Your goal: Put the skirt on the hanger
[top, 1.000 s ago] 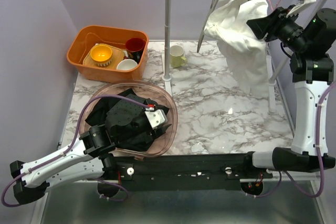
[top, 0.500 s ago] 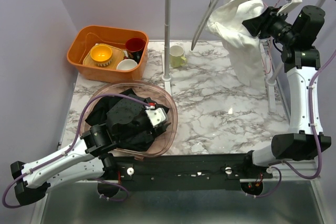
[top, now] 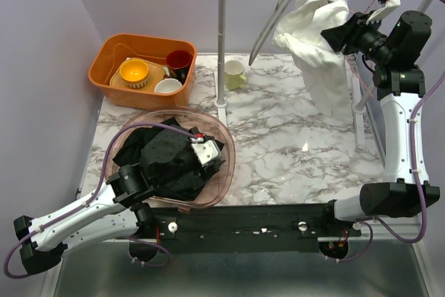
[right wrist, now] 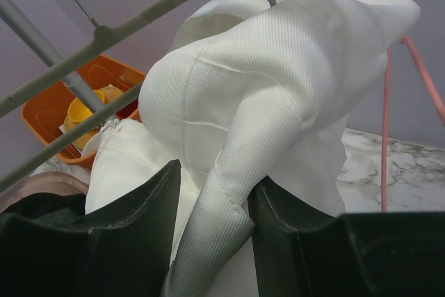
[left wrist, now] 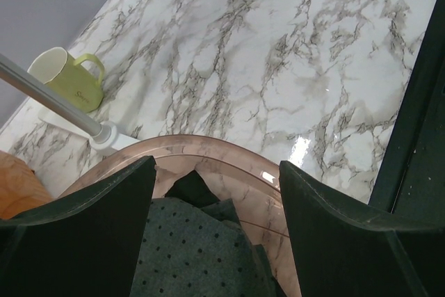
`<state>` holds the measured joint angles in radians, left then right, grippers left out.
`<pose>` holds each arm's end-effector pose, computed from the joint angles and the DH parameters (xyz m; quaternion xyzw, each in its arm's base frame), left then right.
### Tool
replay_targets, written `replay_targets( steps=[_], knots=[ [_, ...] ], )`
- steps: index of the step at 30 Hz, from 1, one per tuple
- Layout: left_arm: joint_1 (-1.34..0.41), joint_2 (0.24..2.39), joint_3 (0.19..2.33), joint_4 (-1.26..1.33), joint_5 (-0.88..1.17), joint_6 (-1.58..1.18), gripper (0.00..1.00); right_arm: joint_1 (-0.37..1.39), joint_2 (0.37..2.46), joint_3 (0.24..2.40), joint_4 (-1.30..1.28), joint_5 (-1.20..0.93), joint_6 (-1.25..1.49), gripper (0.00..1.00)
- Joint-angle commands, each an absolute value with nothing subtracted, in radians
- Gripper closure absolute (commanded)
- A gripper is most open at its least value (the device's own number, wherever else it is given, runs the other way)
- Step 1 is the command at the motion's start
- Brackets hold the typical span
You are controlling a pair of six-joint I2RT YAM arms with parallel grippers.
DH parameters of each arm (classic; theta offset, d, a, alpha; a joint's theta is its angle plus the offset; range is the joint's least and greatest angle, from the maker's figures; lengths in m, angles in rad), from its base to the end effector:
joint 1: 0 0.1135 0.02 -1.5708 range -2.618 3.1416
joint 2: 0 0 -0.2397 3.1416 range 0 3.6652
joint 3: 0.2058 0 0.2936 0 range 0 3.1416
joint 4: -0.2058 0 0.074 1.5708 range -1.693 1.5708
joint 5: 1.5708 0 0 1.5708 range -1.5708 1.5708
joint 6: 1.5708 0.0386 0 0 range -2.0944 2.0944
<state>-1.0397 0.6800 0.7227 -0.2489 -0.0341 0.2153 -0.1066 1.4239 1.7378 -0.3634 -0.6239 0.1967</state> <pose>0.1168 -0.1963 0.3134 0.4469 0.6345 -0.2405 0.5830 0.3454 -0.0143 0.4912 -0.1050 0.7135 0.2516 0.6454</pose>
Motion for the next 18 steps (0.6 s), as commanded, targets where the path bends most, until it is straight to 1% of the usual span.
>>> replay_targets(
  steps=[1,11,13,14,15,17,18],
  knots=[
    [-1.031,0.667,0.716,-0.218,-0.021,0.198,0.16,-0.112,1.393,1.750,-0.374,-0.647,0.167,0.69],
    [-1.020,0.644,0.718,-0.213,-0.018,0.160,0.16,-0.112,1.338,1.741,-0.417,-0.652,0.126,0.54],
    [-1.011,0.643,0.718,-0.210,-0.017,0.150,0.16,-0.112,1.325,1.740,-0.431,-0.647,0.117,0.49],
    [-1.008,0.641,0.718,-0.212,-0.015,0.141,0.15,-0.112,1.316,1.741,-0.434,-0.647,0.112,0.48],
    [-1.005,0.640,0.719,-0.212,-0.017,0.135,0.14,-0.112,1.312,1.743,-0.445,-0.646,0.110,0.40],
    [-0.994,0.635,0.719,-0.212,-0.014,0.126,0.14,-0.112,1.293,1.741,-0.452,-0.641,0.101,0.38],
    [-0.991,0.634,0.719,-0.213,-0.014,0.114,0.14,-0.112,1.289,1.740,-0.454,-0.640,0.101,0.27]
  ],
)
